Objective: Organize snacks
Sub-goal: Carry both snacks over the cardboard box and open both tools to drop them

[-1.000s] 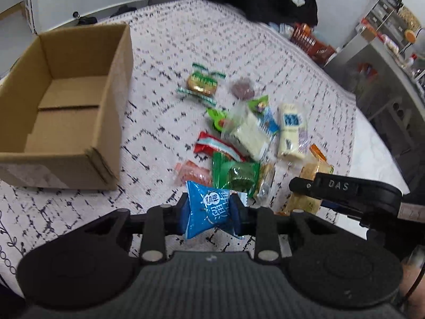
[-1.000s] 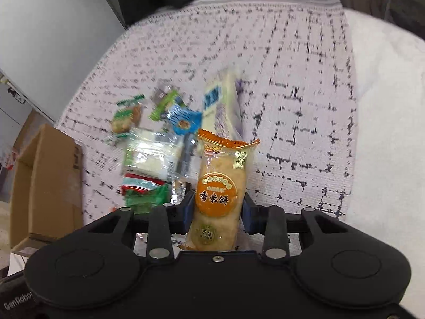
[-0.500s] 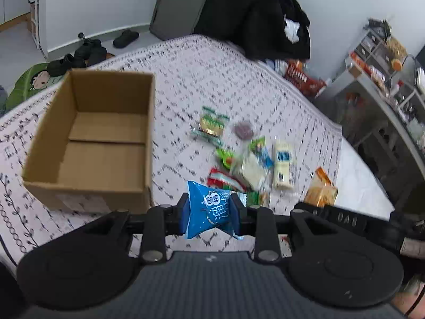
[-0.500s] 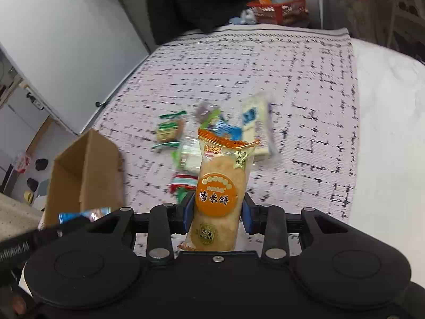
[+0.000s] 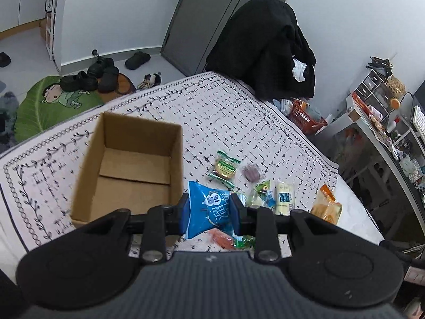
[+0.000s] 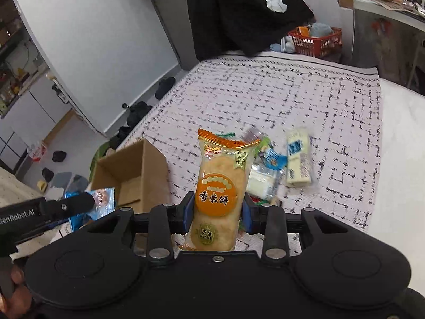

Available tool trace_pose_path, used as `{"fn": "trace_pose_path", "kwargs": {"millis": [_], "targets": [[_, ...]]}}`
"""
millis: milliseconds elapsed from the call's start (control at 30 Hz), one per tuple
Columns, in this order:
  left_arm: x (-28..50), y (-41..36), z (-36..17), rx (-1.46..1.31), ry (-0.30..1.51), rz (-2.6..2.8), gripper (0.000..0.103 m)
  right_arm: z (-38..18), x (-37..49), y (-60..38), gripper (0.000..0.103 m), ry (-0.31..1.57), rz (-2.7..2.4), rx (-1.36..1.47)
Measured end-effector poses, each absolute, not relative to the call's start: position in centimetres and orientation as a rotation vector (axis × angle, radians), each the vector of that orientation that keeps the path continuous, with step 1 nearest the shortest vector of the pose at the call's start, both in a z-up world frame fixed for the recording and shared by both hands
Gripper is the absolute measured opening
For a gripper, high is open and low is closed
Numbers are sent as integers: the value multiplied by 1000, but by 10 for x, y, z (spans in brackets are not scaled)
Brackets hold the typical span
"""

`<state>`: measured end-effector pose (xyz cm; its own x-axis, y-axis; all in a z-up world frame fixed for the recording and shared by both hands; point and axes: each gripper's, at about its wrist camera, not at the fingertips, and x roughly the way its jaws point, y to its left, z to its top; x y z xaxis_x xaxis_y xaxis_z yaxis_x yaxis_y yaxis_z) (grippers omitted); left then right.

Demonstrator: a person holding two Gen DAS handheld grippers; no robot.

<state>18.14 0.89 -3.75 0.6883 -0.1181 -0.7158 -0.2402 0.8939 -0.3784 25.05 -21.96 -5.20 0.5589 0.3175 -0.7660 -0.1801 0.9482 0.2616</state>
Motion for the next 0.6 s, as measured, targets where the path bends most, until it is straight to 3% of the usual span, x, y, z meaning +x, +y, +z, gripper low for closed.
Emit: {"fn": "trace_pose_path", "kwargs": {"millis": [600], "targets": [[188, 86, -41, -516, 823, 104, 26, -41, 261, -146, 35, 909, 372, 142]]}}
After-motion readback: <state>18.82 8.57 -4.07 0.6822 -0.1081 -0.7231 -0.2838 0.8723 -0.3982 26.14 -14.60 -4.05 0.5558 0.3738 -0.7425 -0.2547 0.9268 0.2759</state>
